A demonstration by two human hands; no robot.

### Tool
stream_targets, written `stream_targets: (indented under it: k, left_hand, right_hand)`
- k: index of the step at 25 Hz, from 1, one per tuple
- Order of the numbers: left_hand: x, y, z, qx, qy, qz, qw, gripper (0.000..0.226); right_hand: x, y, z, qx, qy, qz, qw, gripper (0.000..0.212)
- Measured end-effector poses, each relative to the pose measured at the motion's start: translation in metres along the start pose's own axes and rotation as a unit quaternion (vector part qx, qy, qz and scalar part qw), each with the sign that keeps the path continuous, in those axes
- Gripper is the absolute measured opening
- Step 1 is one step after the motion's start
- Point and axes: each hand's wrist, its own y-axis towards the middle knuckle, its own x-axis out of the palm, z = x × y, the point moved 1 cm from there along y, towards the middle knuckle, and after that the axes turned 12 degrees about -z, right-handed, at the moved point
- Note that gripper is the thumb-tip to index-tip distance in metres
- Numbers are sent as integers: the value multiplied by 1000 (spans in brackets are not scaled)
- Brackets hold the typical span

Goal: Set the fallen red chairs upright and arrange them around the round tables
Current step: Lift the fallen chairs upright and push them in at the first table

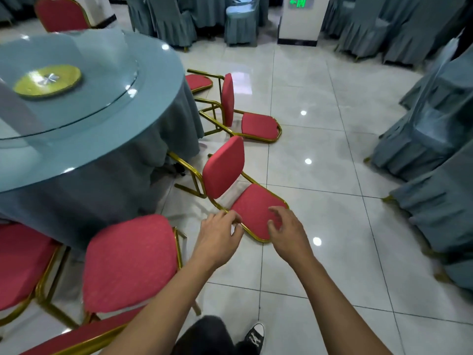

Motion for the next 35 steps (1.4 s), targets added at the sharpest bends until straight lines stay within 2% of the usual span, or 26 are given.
stream_targets:
  k: [8, 16, 23, 26, 30, 35]
  left_hand:
    - [12, 146, 50, -26, -32, 4, 999, 22]
    - [-15, 303, 94, -53, -47, 19, 997, 25]
    - [6, 395, 98, -151, -94, 48, 983, 27]
    - [40, 423, 101, -240, -138, 72, 958, 29]
    - [105, 440, 121, -346, -220, 117, 904, 17]
    - [208, 459, 112, -427, -276, 121, 852, 29]
  right_hand:
    - [-87, 132, 44, 10, -1, -32, 999, 30]
    - [-155, 282, 61, 9, -18, -72, 997, 27]
    - [-183, 389, 94, -11, -44, -184, 982, 27]
    - [-187, 435, 128, -41, -97, -272, 956, 27]
    - [-186, 488, 181, -74, -159, -368, 913, 31]
    - [-141, 539, 270, -69, -165, -410, 894, 36]
